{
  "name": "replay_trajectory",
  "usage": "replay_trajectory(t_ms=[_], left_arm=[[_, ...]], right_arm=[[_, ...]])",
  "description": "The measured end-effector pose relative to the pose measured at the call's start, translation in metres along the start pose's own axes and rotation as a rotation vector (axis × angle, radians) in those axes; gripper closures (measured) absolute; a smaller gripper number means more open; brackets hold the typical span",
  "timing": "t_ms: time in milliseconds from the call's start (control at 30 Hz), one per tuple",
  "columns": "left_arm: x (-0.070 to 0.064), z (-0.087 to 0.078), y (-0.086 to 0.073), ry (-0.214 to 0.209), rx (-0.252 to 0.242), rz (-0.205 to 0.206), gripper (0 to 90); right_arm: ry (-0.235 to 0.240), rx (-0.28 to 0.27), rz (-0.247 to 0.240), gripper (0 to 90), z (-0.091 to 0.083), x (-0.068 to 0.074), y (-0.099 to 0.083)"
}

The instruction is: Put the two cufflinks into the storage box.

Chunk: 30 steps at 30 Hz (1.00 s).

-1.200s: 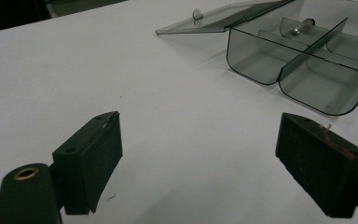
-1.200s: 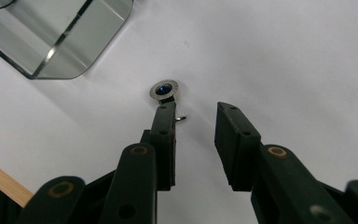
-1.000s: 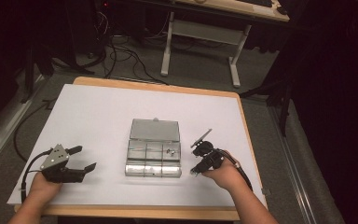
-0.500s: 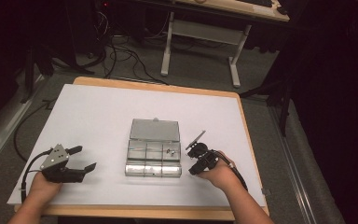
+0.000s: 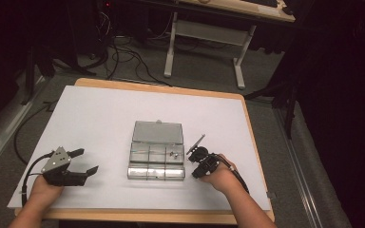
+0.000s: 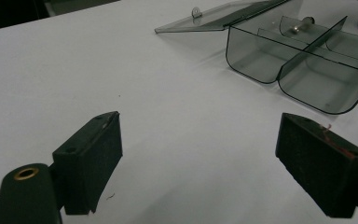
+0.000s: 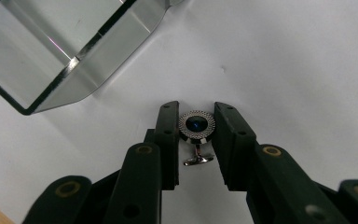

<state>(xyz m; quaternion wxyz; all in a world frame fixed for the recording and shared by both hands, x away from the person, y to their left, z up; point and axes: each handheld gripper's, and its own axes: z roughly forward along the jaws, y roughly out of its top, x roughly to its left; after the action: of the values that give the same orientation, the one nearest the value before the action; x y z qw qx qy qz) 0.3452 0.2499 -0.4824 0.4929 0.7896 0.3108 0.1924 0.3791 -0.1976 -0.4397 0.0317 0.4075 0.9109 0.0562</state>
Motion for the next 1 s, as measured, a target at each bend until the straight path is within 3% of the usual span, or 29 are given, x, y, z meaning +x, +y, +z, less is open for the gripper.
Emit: replay_trajectory(t_ms=[200,300,367,400,500,767,933,967,1000], left_arm=[[0.0,0.0,0.0,-0.001,-0.001,0.001,14.9],[0.0,0.0,0.0,-0.002,-0.002,0.002,14.9],[0.0,0.0,0.0,-0.004,-0.002,0.003,14.9],[0.0,0.0,0.0,-0.005,-0.002,0.003,14.9],[0.0,0.0,0.0,-0.004,-0.002,0.003,14.9],[0.0,0.0,0.0,0.0,-0.002,0.002,14.9],[0.0,0.0,0.0,-0.001,-0.001,0.001,14.9],[0.0,0.0,0.0,-0.002,-0.001,0.002,14.9],[0.0,0.0,0.0,-0.002,-0.001,0.002,14.9]], right_arm=[[0.001,0.008,-0.03,73.6,0.001,-0.003,0.002],[0.003,0.018,-0.002,73.9,0.0,-0.002,0.003],[0.001,0.012,-0.029,73.9,0.001,-0.004,0.004],[0.003,0.019,0.0,74.0,0.001,-0.002,0.003],[0.004,0.025,0.009,74.0,0.0,-0.002,0.004],[0.001,0.043,-0.018,74.0,-0.003,-0.004,0.008],[0.008,0.037,-0.006,73.9,-0.011,-0.004,0.01],[0.011,0.039,0.016,73.9,-0.013,-0.003,0.01],[0.013,0.027,-0.003,73.9,-0.014,-0.005,0.01]])
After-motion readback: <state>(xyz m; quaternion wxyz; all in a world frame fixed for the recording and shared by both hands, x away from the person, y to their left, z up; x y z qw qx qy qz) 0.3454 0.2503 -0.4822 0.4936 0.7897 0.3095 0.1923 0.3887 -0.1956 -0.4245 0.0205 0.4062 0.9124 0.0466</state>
